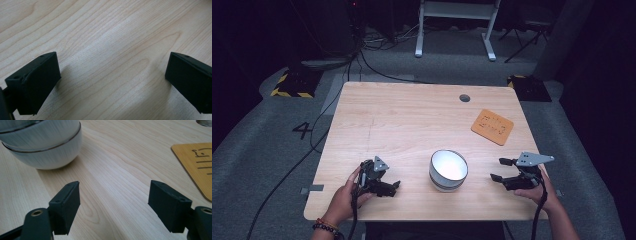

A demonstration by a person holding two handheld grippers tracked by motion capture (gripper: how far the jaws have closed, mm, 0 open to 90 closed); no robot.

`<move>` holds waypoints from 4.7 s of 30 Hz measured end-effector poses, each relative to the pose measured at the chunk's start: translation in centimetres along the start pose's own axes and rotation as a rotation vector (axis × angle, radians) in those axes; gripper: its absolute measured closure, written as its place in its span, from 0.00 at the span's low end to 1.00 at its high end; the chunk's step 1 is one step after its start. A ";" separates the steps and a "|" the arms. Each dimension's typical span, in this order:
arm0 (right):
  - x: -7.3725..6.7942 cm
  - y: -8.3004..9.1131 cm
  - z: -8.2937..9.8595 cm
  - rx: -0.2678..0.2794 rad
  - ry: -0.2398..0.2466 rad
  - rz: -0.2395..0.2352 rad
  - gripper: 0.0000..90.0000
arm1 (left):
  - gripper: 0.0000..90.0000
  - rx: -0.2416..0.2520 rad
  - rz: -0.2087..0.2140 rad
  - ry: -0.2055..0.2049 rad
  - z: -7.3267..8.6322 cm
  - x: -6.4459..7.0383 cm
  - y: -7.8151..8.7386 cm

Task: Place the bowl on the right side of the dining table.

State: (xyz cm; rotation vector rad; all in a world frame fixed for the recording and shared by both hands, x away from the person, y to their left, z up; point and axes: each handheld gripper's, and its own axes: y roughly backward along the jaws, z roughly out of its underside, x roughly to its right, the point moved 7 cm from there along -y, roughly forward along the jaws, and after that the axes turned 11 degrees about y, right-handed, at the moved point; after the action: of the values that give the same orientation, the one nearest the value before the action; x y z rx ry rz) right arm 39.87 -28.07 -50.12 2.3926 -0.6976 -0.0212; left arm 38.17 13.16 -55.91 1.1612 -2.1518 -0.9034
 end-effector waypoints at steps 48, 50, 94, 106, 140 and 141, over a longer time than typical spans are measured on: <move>-7.3 -1.7 -9.9 0.071 0.225 -0.199 0.30 | 0.00 -0.002 0.001 -0.001 0.0 0.0 0.0; -7.5 -1.8 -10.0 0.065 0.227 -0.199 0.30 | 0.00 -0.001 -0.001 -0.001 0.0 0.0 0.0; -12.2 -6.6 -12.1 -0.014 0.327 -0.384 0.89 | 0.00 -0.002 0.001 -0.001 0.0 0.0 0.0; -12.1 -6.2 -12.4 0.003 0.323 -0.381 0.91 | 0.00 0.000 -0.001 -0.001 0.0 0.0 0.0; -8.6 -1.3 -13.8 0.136 0.262 -0.298 0.91 | 0.00 -0.001 0.000 -0.001 0.0 0.0 0.0; -8.3 -0.9 -13.8 0.138 0.257 -0.287 0.91 | 0.00 0.000 0.000 0.000 0.0 0.0 0.0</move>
State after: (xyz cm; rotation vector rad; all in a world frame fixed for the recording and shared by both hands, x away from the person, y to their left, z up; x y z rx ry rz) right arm 35.71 -15.48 -40.98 2.5483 -0.2407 0.2168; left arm 38.17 13.17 -55.91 1.1612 -2.1517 -0.9043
